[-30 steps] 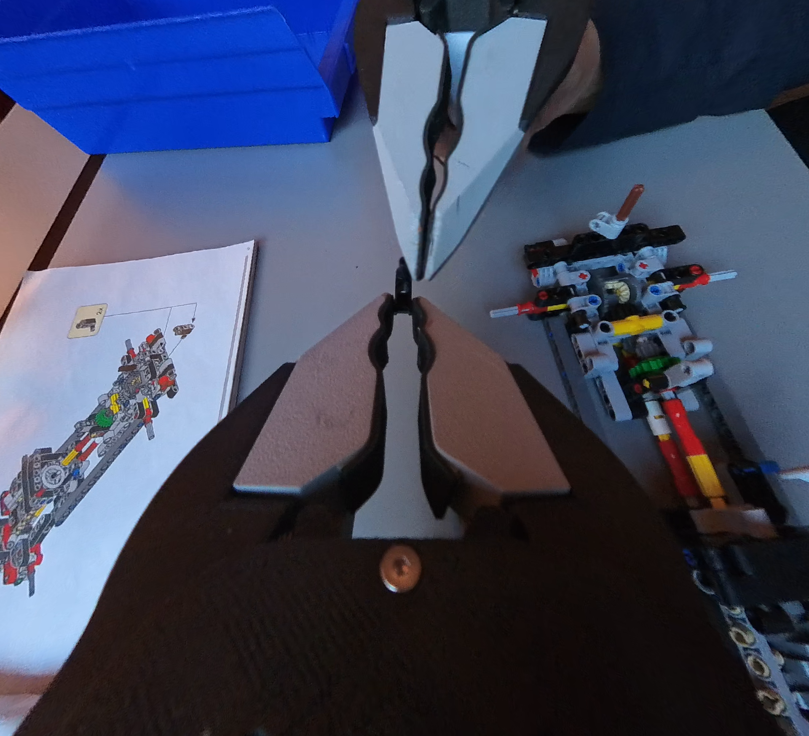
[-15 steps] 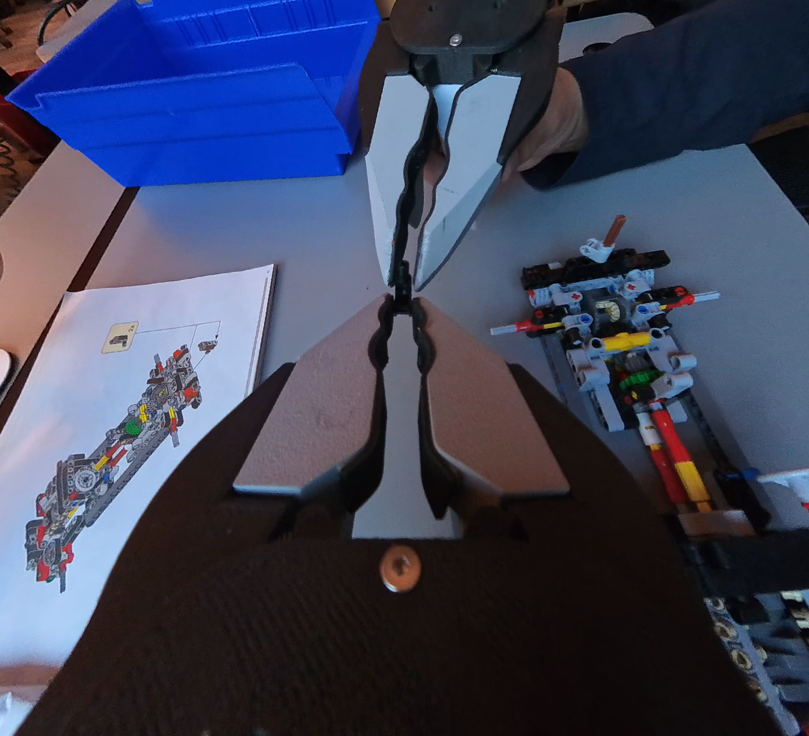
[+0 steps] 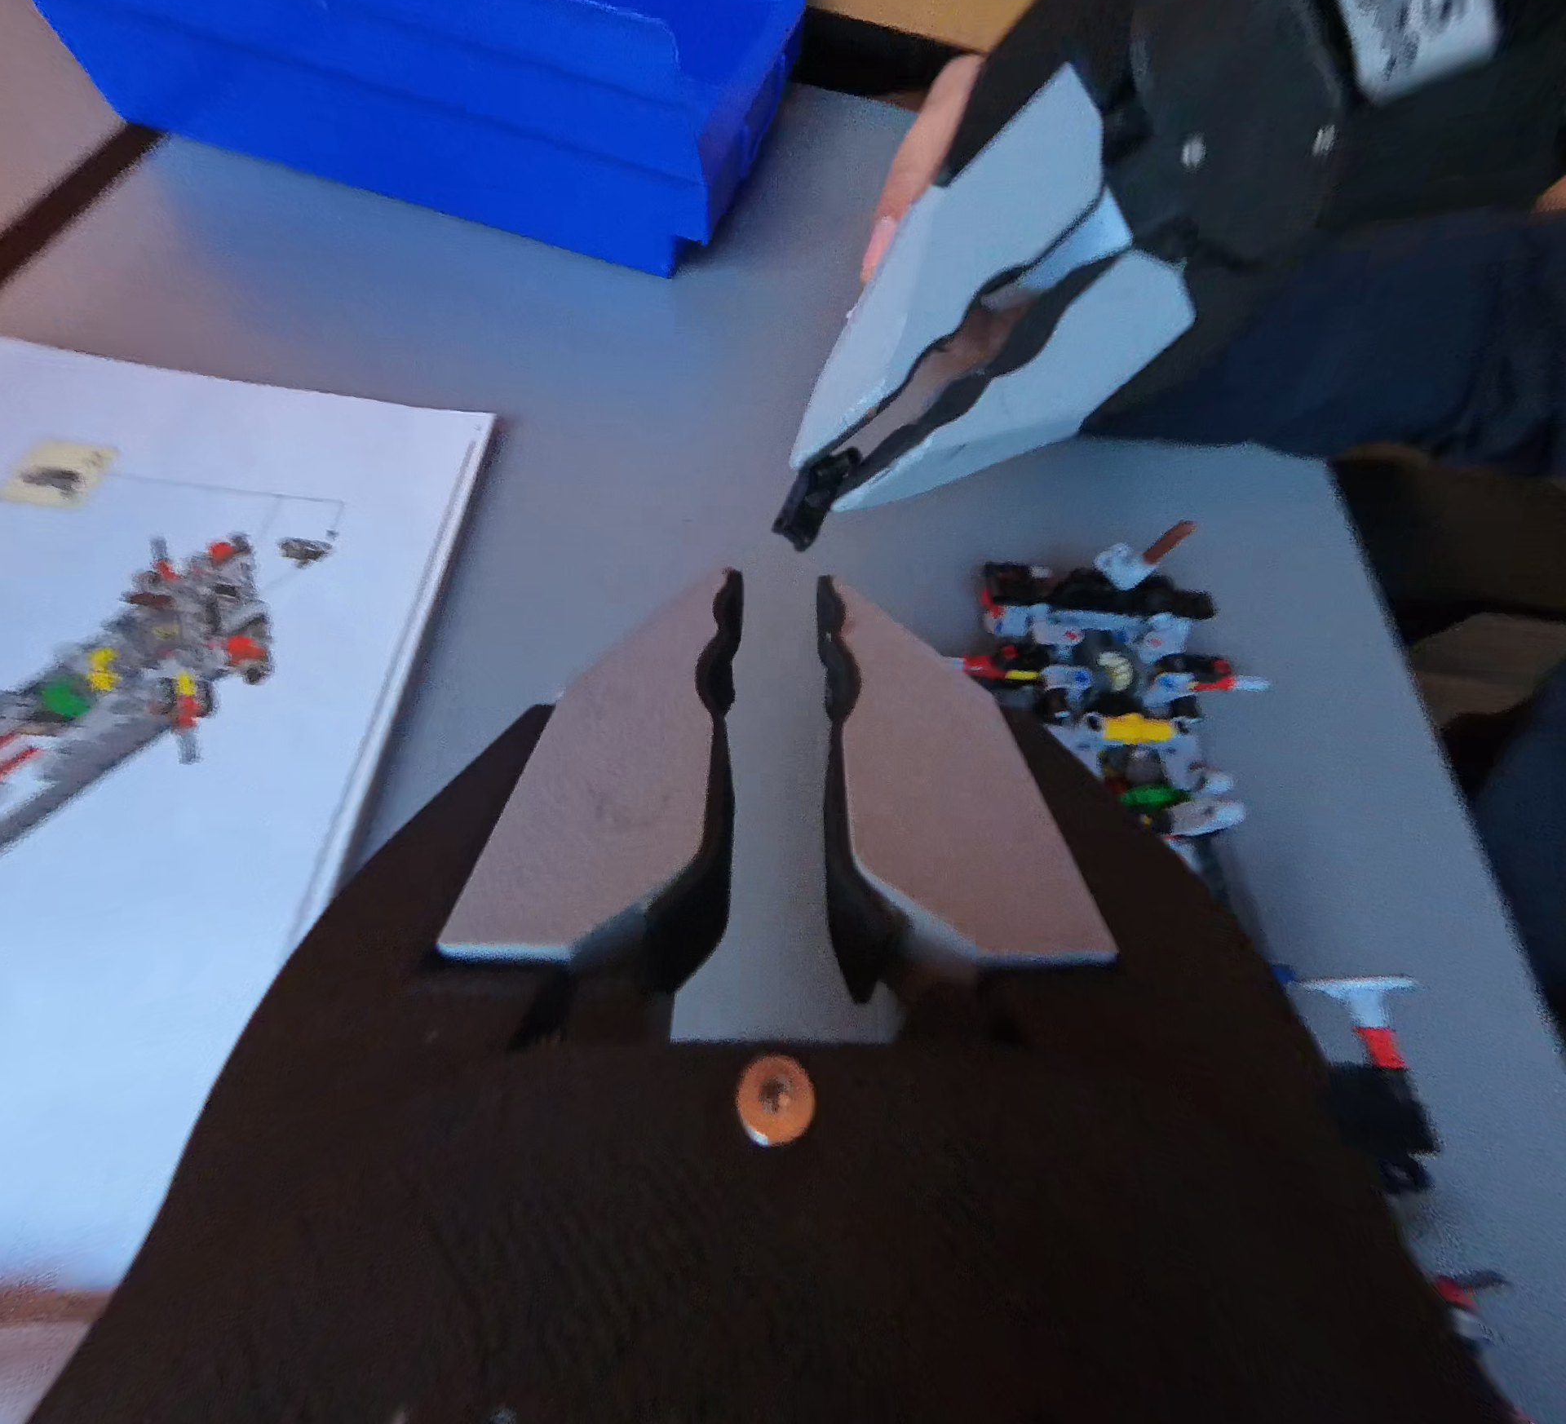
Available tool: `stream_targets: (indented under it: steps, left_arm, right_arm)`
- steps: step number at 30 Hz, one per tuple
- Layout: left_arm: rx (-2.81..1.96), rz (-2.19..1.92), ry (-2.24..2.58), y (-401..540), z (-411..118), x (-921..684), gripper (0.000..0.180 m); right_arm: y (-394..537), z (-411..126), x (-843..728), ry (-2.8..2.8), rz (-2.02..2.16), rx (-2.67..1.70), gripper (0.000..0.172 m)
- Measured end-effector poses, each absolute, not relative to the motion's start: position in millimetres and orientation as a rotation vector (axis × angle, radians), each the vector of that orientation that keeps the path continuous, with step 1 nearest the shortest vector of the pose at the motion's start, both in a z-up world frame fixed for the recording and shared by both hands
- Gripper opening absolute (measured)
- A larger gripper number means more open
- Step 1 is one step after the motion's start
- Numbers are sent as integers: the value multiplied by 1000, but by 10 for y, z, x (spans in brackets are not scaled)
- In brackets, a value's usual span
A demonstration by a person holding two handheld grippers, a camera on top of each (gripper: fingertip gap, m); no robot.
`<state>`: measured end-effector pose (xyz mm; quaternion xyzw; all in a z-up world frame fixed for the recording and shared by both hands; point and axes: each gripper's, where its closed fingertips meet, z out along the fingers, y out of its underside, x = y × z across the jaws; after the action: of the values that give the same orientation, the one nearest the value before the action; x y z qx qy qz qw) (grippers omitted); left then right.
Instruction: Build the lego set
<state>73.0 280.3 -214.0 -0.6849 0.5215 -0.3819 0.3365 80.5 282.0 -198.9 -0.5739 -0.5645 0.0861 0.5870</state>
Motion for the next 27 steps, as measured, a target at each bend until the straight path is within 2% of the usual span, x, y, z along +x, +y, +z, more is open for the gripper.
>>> stream_targets:
  steps: [5,10,22,24,27]
  left_arm:
    - [-1894,-1467,1211,2673,-2060,775,26]
    - [-1807,-1705,1037,2748,-1820,723,11]
    - [-1716,-1609,1195,2626,-1799,708,5]
    - [-1696,-1504,1328,2572,-1833,649,5]
    - [-1641,-1232,1501,2568,-1901,546,5]
  right_arm:
    - [2856,-1874,788,-1321,-192,-1147,5]
    - [2769,-1762,719,-1300,-291,-1029,5]
    - [2662,-1751,634,-1299,-133,-1036,5]
    - [2586,-1795,591,-1320,50,-1089,7]
    - [2456,-1854,574,-1329,460,-1219,0]
